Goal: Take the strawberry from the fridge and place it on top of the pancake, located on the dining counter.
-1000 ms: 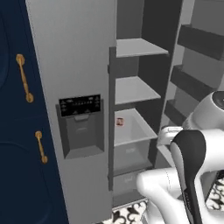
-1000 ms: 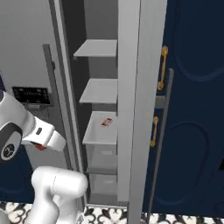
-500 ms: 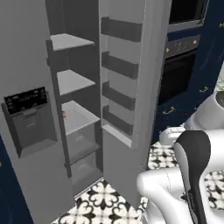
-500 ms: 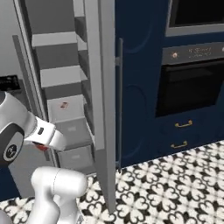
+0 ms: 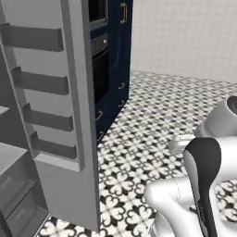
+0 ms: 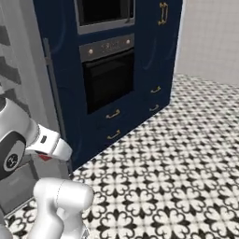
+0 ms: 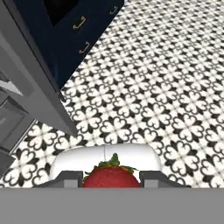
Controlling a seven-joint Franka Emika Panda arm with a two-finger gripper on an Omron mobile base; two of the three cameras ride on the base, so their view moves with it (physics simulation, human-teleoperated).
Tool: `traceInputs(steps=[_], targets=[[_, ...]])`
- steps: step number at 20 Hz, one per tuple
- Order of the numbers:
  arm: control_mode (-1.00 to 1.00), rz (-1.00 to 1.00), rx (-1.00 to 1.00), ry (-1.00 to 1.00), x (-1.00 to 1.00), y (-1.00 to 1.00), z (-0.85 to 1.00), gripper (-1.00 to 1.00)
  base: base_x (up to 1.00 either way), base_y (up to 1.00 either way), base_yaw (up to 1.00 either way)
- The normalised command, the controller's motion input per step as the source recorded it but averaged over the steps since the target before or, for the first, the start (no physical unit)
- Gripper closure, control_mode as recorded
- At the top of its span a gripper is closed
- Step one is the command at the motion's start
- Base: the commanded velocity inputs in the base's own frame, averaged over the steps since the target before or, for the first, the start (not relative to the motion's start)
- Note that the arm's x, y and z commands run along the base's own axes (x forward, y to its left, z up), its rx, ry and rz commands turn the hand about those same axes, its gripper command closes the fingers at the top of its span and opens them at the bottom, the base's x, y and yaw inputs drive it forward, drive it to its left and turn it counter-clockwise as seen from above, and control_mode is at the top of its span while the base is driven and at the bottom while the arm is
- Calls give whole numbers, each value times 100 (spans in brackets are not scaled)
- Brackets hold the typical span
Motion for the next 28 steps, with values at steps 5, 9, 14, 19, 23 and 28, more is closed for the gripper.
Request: traceInputs(steps=[5, 9, 14, 19, 23, 28], targets=[[100, 0, 0, 0, 0, 0, 0, 100, 2, -90, -76], [100, 0, 0, 0, 0, 0, 0, 100, 3, -100, -68], [100, 0, 0, 0, 0, 0, 0, 100, 6, -100, -61], [100, 0, 0, 0, 0, 0, 0, 100, 55, -100, -28], [100, 0, 0, 0, 0, 0, 0, 100, 100, -48, 6], [100, 0, 0, 0, 0, 0, 0, 100, 100, 3, 21]])
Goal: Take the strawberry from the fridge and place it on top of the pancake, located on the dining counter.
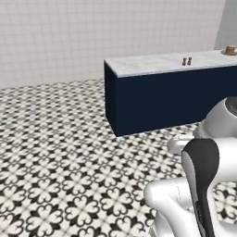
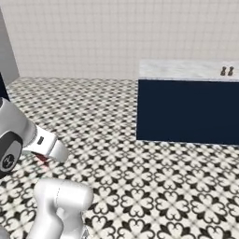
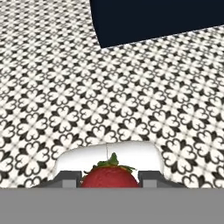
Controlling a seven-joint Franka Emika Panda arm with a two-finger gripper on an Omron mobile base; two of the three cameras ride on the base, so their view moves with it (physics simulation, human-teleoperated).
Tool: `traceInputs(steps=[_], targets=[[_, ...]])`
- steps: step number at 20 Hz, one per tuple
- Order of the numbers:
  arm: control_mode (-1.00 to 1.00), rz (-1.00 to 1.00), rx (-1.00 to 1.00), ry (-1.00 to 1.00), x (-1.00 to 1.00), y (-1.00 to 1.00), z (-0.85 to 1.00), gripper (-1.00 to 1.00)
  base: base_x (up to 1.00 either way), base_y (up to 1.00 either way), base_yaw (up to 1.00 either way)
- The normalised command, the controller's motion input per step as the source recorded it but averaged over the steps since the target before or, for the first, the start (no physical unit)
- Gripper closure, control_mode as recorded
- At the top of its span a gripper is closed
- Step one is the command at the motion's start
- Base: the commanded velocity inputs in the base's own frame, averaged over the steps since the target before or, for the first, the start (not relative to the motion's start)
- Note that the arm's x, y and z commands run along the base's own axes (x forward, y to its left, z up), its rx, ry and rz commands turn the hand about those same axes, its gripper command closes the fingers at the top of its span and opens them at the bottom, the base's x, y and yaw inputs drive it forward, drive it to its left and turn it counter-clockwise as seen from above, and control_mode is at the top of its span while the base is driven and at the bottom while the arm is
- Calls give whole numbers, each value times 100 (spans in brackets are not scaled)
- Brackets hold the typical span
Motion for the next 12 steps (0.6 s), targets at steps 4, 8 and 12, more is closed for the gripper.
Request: traceInputs(steps=[4, 8, 12], targets=[[100, 0, 0, 0, 0, 0, 0, 100, 100, 36, 17], [100, 0, 0, 0, 0, 0, 0, 100, 100, 62, 3], [100, 0, 0, 0, 0, 0, 0, 100, 100, 92, -2]])
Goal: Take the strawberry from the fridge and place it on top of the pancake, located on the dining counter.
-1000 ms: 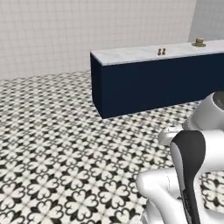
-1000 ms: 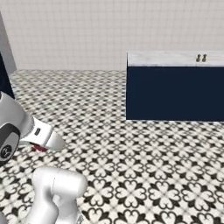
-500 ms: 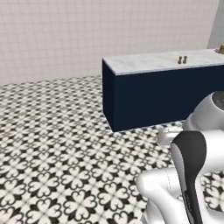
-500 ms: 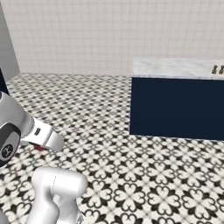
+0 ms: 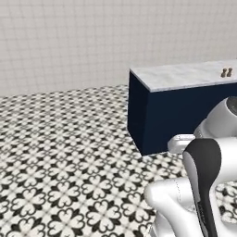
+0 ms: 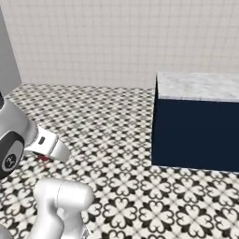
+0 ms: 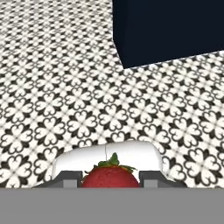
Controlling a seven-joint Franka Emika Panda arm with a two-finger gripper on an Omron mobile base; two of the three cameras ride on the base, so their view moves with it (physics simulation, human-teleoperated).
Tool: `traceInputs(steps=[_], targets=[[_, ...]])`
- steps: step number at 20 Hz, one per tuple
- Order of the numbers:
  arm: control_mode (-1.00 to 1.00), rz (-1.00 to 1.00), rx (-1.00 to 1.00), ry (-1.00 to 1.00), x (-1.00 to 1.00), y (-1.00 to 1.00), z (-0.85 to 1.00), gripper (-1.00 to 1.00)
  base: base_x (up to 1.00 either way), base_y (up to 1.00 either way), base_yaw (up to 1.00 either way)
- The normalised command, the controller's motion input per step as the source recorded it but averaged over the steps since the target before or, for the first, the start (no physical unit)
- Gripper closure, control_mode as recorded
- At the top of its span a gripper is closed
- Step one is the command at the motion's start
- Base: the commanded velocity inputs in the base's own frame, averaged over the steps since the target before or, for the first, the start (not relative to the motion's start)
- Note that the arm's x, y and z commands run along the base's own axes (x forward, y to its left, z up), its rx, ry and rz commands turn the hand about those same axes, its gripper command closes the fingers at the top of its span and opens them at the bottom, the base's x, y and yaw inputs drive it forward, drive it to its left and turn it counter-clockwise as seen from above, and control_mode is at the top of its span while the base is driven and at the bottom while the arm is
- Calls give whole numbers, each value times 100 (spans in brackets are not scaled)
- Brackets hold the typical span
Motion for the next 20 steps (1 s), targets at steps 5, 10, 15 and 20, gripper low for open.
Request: traceInputs(steps=[5, 10, 15, 20], targets=[[100, 0, 0, 0, 0, 0, 0, 100, 100, 86, 0], [100, 0, 0, 0, 0, 0, 0, 100, 100, 65, -3], [100, 0, 0, 0, 0, 0, 0, 100, 100, 57, -4], [100, 0, 0, 0, 0, 0, 0, 100, 100, 47, -7]])
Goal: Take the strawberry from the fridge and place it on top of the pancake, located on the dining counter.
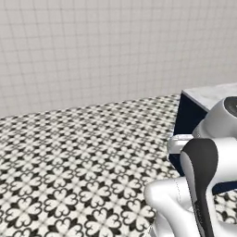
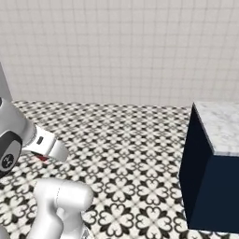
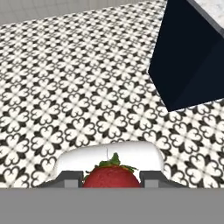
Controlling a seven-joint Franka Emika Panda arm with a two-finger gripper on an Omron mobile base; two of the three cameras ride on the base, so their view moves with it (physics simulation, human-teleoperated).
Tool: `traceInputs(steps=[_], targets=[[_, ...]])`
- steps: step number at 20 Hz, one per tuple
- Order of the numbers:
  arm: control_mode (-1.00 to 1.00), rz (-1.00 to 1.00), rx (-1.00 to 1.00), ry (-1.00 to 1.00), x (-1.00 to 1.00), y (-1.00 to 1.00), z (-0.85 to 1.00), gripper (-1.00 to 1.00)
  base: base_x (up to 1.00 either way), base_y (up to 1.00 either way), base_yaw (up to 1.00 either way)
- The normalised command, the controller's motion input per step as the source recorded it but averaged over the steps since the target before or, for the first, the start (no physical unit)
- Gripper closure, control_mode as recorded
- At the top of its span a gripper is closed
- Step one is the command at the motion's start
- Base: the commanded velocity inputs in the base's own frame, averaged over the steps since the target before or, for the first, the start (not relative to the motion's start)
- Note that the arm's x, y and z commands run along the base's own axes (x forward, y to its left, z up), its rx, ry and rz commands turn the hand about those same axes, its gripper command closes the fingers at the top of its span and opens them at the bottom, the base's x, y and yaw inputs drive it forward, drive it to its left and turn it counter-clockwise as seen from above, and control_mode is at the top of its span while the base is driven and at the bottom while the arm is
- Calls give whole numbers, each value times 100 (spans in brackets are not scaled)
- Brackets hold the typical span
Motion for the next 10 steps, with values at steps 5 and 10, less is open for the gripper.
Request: traceInputs(steps=[5, 10], targets=[[100, 0, 0, 0, 0, 0, 0, 100, 100, 30, -12], [100, 0, 0, 0, 0, 0, 0, 100, 100, 20, -16]])
